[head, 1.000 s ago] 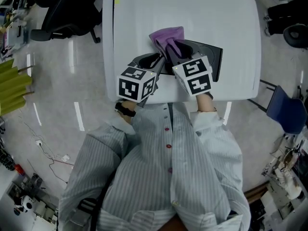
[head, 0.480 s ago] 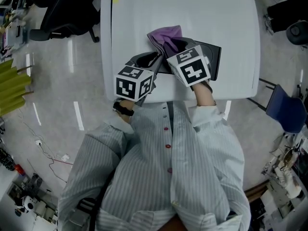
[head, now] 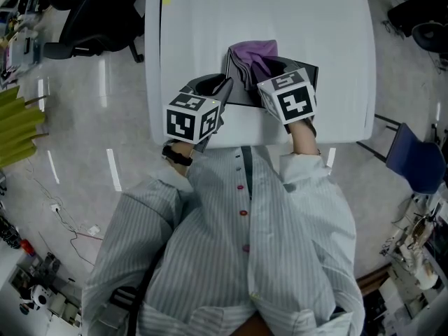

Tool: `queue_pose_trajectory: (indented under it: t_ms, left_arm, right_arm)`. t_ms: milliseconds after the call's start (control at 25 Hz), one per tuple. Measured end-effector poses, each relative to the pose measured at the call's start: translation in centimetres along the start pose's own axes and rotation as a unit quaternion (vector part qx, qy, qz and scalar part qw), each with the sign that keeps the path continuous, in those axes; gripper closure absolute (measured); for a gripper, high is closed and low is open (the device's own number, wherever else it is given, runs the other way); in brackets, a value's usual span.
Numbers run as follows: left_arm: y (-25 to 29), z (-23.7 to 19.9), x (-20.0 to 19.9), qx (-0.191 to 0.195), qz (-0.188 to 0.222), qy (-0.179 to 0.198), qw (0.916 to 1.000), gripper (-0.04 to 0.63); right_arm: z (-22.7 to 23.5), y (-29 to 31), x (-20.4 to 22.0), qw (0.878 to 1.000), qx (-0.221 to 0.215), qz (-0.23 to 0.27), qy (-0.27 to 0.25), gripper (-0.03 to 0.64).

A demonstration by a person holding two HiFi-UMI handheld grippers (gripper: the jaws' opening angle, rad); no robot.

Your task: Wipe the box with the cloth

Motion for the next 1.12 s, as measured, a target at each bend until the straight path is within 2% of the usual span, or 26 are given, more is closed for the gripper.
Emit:
queue_pose_trajectory:
  t_ms: [360,760,1120]
  left_arm:
    - [-0.1,0.3,0.1,-0.008,0.0,0.004,1.0,0.526]
    - [-0.2,0.7,0.0,-0.012,0.001,0.004,0.9999,0.526]
    - [0.0,0.8,-0.1,-0.013,-0.003,0.007,0.9999,0.526]
  right_arm:
    - [1.4,-1.7,1.5,0.999,0.027,-0.003,0.024,0.554]
    - [6.6,-5.1,5.7,0.992,0.096,-0.024,0.078,0.554]
    - [7.5,-6.1,6.4,0.989,0.115,-0.026,0.09,0.555]
Point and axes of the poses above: the fingertips, and each gripper's own axes: y forward along the fingers, z to its right, x out of its underside, the point moved 7 cm from there along -y, backward along the fingers, and after that the axes turned 1 degree about -y, right-handed, at the moved point
